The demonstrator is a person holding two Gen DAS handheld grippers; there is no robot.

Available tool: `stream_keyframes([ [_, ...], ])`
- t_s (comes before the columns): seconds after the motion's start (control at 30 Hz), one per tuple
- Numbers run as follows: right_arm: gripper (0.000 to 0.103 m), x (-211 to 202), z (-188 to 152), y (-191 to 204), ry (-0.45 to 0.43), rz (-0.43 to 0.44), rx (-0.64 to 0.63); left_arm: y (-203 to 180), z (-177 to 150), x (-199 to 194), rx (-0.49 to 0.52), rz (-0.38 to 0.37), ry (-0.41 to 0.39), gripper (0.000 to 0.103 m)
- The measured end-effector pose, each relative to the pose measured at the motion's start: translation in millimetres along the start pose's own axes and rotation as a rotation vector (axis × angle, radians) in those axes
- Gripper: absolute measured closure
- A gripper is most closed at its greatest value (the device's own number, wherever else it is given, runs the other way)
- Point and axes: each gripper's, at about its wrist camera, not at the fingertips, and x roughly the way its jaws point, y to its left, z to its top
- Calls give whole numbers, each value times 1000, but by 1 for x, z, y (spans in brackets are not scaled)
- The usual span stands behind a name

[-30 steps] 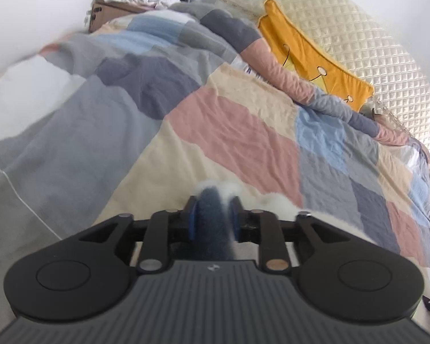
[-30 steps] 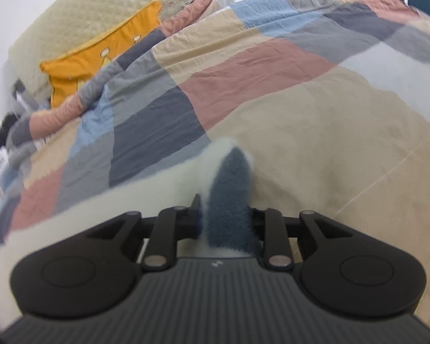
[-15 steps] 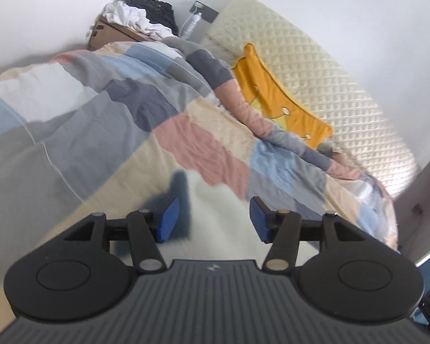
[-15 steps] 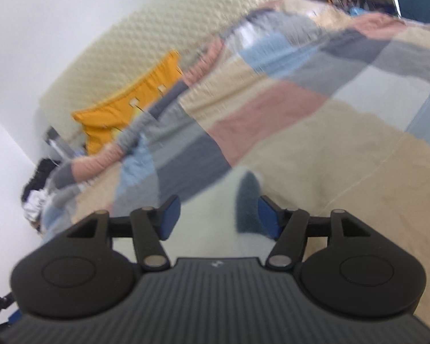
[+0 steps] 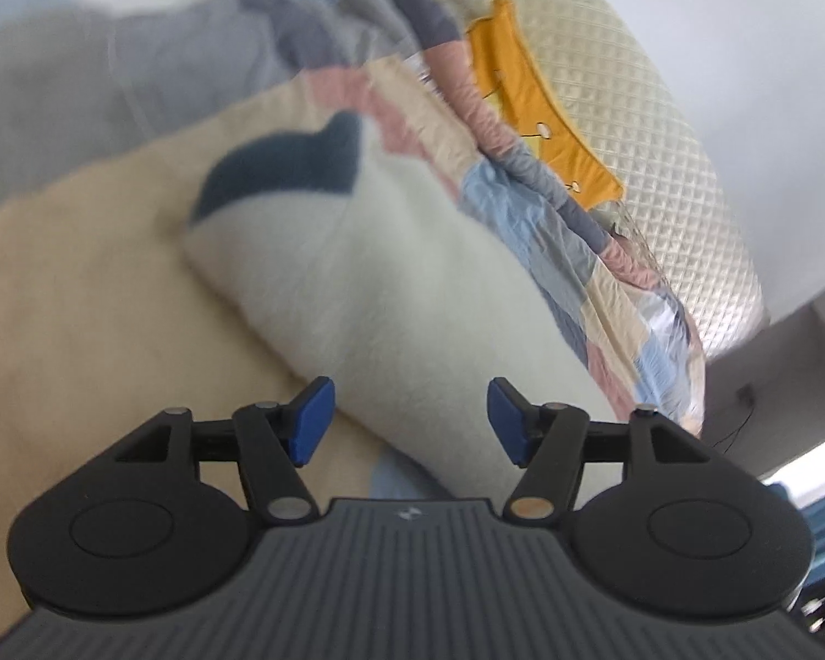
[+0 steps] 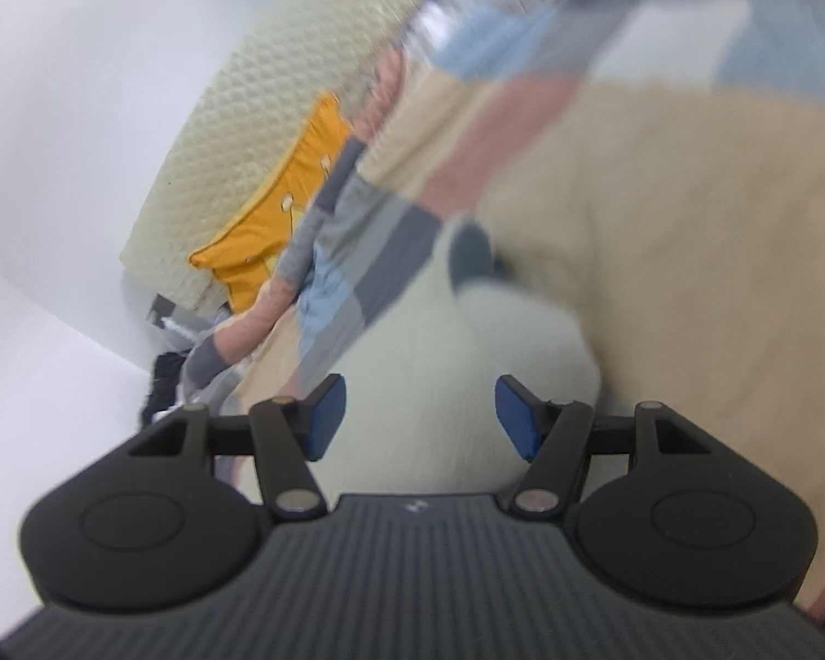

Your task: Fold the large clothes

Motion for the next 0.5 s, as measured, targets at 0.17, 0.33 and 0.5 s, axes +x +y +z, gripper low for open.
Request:
stream_keyframes([
  [0.17, 36, 28, -14, -15, 143, 68, 144, 37, 9, 16, -217, -38, 37, 25],
  [0.33, 0, 46, -22, -25, 168, 84, 260, 58, 15, 28, -352, -82, 34, 22],
  [0.5, 0, 75, -25, -38, 180, 41, 371, 69, 23, 53, -477, -140, 50, 20],
])
